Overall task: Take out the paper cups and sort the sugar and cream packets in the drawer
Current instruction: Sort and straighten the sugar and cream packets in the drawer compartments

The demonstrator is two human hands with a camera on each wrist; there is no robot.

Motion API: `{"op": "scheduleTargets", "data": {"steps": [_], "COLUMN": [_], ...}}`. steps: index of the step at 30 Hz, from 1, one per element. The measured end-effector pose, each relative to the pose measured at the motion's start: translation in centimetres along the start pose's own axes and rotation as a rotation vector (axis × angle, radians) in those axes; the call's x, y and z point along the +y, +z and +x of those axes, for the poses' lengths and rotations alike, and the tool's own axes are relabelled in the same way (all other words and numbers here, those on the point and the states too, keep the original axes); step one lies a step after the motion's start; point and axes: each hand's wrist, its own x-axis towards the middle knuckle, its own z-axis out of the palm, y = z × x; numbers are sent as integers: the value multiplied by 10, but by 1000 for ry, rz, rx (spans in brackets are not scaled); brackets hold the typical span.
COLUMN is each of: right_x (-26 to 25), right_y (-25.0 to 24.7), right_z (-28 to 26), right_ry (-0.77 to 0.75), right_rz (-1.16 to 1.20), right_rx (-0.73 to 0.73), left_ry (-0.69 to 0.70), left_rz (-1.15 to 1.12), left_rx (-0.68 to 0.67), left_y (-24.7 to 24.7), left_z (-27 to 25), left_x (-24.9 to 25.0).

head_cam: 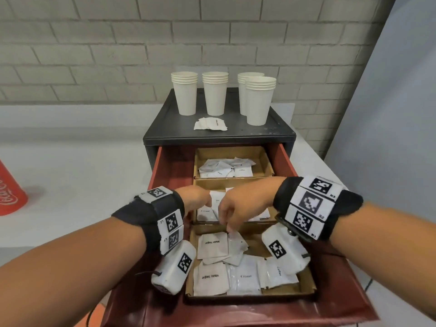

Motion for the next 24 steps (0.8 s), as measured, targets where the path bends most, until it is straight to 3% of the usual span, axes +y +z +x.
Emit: {"op": "scheduleTargets", "data": {"steps": [4,13,24], "right_x": [-17,-25,-30], "right_y": [32,79,84], "right_z": [4,17,20], "right_ry": [-62,-84,-152], "right_rz": [-222,-427,-395], "right_rx": [-55,-8,-2], "left_ry": [-58,-57,216], "left_rz": [-150,-141,61], "left_rx": [-49,-121,-12], "left_y": [-1,-4,5], "left_z": [6,12,11], "left_x": [-1,-5,-11]}}
